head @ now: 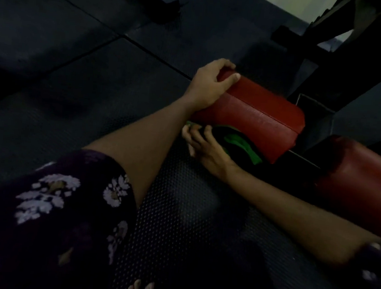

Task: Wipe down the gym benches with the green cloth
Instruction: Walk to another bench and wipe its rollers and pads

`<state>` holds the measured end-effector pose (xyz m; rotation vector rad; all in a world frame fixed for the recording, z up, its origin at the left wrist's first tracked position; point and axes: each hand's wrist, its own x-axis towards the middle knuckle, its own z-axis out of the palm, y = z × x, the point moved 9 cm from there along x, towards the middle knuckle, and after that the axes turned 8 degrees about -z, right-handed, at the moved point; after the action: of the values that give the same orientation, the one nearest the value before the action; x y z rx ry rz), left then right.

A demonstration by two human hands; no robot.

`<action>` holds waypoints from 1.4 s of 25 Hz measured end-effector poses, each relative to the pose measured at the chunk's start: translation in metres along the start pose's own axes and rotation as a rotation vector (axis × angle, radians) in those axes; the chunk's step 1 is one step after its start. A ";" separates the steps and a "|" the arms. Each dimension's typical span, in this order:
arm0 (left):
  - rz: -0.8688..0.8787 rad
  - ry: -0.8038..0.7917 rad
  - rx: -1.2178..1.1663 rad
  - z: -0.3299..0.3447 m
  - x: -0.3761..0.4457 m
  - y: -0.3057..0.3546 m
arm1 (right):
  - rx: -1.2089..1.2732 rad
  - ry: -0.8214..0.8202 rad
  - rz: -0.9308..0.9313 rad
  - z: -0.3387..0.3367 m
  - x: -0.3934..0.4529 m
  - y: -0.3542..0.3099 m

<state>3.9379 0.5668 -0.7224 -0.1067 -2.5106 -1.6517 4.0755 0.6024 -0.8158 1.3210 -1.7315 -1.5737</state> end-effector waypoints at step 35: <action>0.246 -0.661 0.876 0.145 -0.073 0.229 | 1.300 -0.375 1.329 0.078 -0.392 0.157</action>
<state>4.0303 0.7916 -0.5818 -0.9268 -3.2467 -0.3382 4.1294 0.9605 -0.5854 -0.1326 -2.9540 0.2031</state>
